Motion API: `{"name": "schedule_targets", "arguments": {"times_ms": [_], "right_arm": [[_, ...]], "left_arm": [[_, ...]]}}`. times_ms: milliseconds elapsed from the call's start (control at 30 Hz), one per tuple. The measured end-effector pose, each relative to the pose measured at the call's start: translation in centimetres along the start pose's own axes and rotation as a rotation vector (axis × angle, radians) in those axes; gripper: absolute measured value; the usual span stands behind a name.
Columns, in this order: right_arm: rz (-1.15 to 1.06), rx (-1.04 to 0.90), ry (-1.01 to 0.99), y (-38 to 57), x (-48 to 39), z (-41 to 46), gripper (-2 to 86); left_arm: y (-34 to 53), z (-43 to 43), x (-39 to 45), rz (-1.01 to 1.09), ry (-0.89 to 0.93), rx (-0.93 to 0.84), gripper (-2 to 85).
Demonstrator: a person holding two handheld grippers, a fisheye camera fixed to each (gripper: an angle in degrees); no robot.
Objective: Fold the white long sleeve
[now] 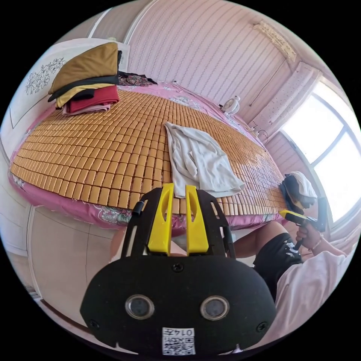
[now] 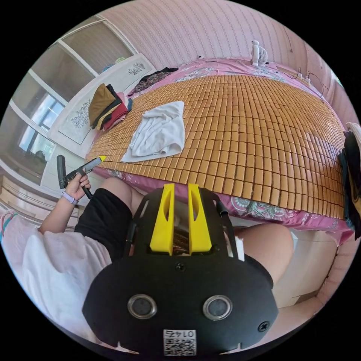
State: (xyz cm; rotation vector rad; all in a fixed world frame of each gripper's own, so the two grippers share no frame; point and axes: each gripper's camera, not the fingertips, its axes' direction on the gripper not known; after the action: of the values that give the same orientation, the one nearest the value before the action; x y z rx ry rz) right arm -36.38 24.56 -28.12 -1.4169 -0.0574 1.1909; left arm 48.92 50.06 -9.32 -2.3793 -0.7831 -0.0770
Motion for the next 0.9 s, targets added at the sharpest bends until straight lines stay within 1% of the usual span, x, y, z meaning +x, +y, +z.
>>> {"name": "schedule_targets", "arguments": {"times_ms": [33, 133, 200, 267, 333, 433, 500, 633, 767, 800, 900], "right_arm": [[-0.02, -0.008, -0.017, -0.5, -0.4, 0.4, 6.1], [-0.182, -0.068, -0.077, -3.4, -3.2, 3.2, 6.5], [-0.283, -0.1, -0.089, -6.1, -5.5, 5.7, 7.7], [-0.319, -0.099, -0.066, -8.1, -6.7, 7.4, 8.9], [-0.338, -0.086, -0.026, -9.8, -7.7, 9.0, 9.9], [-0.331, -0.096, -0.002, -12.2, -8.6, 11.7, 10.9], [-0.315, -0.141, -0.01, -13.3, -8.8, 14.0, 10.6], [-0.274, -0.26, 0.015, -13.7, -7.1, 17.3, 6.2], [-0.152, -0.23, -0.158, -13.7, -2.5, 15.0, 2.5], [-0.132, -0.177, -0.211, -13.4, -1.0, 13.3, 2.1], [-0.099, -0.07, -0.28, -12.3, 3.0, 8.4, 1.5]], "left_arm": [[-0.4, 0.3, 0.0, -0.004, -0.004, -0.004, 5.3], [-2.8, 1.8, 0.2, -0.011, -0.014, -0.048, 3.5], [-5.0, 2.6, 1.4, 0.039, -0.082, -0.073, 2.5], [-6.3, 3.2, 2.0, 0.063, -0.131, -0.08, 3.5], [-7.5, 4.2, 2.1, 0.066, -0.137, -0.113, 5.0], [-9.3, 5.6, 1.9, 0.053, -0.14, -0.178, 6.4], [-10.6, 6.3, 1.6, 0.046, -0.154, -0.208, 7.0], [-12.5, 7.5, 1.0, 0.044, -0.139, -0.28, 8.3], [-14.0, 7.4, 0.5, 0.057, -0.133, -0.295, 8.5], [-14.3, 7.1, 0.3, 0.054, -0.139, -0.292, 7.9], [-15.0, 6.4, -0.7, 0.026, -0.154, -0.293, 6.0]]}}
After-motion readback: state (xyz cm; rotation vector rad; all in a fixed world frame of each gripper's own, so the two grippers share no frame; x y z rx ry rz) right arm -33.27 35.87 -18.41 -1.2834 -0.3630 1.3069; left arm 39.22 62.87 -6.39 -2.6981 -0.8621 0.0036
